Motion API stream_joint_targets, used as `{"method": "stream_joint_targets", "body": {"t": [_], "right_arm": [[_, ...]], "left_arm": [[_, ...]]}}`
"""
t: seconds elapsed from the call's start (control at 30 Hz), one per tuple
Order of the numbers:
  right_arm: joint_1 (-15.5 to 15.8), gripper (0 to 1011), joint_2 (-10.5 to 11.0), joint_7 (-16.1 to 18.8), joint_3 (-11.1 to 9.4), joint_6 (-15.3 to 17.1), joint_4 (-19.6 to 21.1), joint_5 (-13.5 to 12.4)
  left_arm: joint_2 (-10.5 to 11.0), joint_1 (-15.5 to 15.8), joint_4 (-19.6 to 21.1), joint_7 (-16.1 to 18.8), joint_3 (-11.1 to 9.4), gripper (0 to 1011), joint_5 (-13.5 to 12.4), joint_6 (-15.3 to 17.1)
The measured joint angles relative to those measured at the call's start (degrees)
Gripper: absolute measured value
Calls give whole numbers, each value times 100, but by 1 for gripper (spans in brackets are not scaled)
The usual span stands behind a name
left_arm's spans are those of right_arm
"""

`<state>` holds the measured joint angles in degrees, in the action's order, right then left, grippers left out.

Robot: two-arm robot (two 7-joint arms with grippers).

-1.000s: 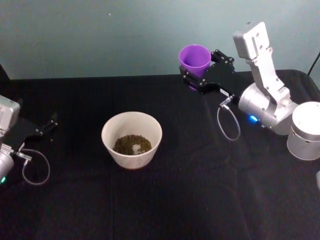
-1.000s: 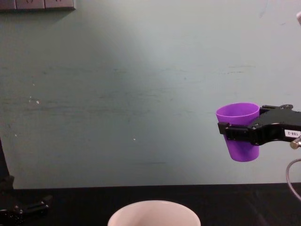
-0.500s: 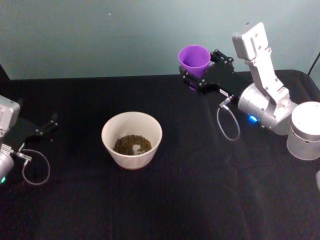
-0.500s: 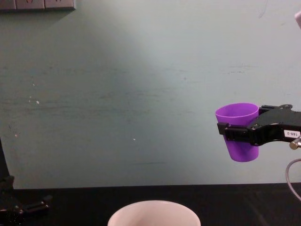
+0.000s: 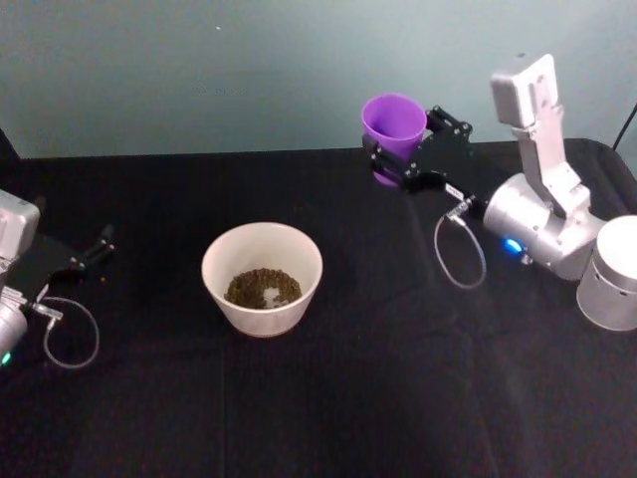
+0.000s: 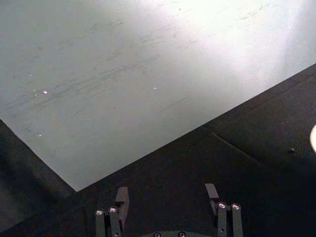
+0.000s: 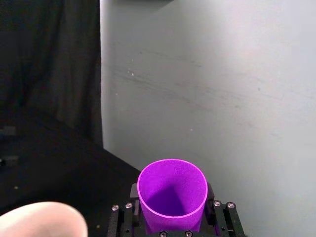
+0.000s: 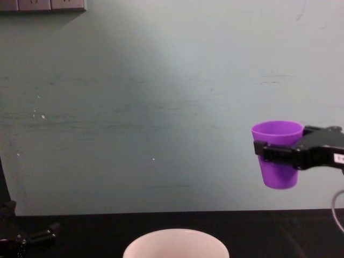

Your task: Pick up the cup and pour the mung beans from the cup into the bowl.

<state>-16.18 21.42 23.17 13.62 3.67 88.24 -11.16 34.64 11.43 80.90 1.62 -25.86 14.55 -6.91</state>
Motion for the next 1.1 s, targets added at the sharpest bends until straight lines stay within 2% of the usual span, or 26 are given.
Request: {"method": "stream_joint_targets", "body": {"t": [0.13, 0.27, 0.33, 0.43, 0.67, 0.9, 1.1], "right_arm": [[78, 735, 26, 193, -48, -241, -214, -334], [144, 735, 6, 292, -41, -545, -469, -518], [170, 735, -11, 309, -25, -704, -571, -553], [221, 735, -80, 316, 62, -1222, -885, -556], [206, 735, -248, 435, 187, -1894, -1505, -597], [215, 735, -273, 589, 295, -2068, -1722, -615], [253, 735, -270, 631, 320, -2001, -1768, -703]], "left_arm": [[0, 0, 0, 0, 0, 1000, 0, 0], [0, 0, 0, 0, 0, 1000, 0, 0], [0, 0, 0, 0, 0, 1000, 0, 0], [0, 0, 0, 0, 0, 1000, 0, 0], [0, -1, 0, 0, 0, 1000, 0, 0], [0, 0, 0, 0, 0, 1000, 0, 0], [0, 0, 0, 0, 0, 1000, 0, 0]]}}
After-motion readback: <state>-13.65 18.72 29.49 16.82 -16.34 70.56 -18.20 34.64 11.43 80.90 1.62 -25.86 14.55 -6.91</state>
